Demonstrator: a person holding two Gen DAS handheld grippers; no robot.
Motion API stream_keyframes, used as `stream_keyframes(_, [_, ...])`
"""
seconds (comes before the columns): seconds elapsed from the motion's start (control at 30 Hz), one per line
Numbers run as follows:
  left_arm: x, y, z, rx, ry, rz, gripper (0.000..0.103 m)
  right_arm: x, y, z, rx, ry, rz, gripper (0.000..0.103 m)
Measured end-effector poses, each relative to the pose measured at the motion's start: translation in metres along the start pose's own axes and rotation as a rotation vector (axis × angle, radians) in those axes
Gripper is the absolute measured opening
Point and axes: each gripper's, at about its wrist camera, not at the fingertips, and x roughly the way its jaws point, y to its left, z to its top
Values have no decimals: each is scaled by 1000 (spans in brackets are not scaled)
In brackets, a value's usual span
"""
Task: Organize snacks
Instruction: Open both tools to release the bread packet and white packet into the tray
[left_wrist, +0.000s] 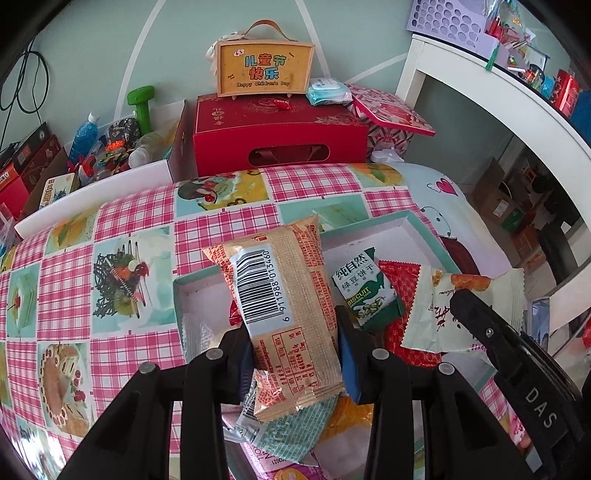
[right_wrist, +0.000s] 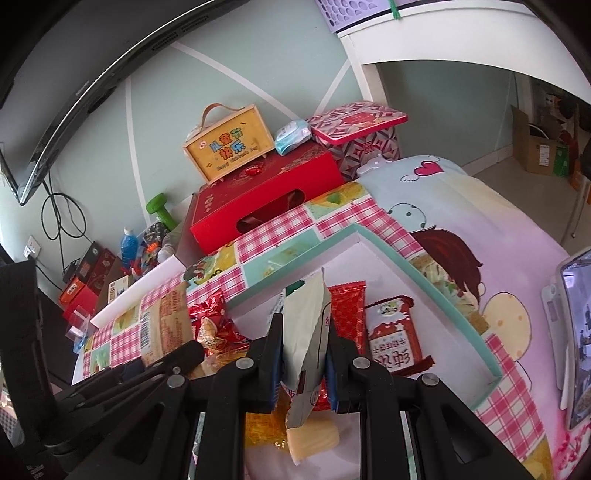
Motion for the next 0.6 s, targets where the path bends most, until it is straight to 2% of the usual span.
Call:
stream_keyframes(0.33, [7, -10, -1, 14, 3, -17, 40, 14, 0, -4, 8, 43, 1, 20])
stream_keyframes(0.6, [15, -23, -4, 46, 17, -8, 40, 22, -11, -7, 41, 78, -40, 23])
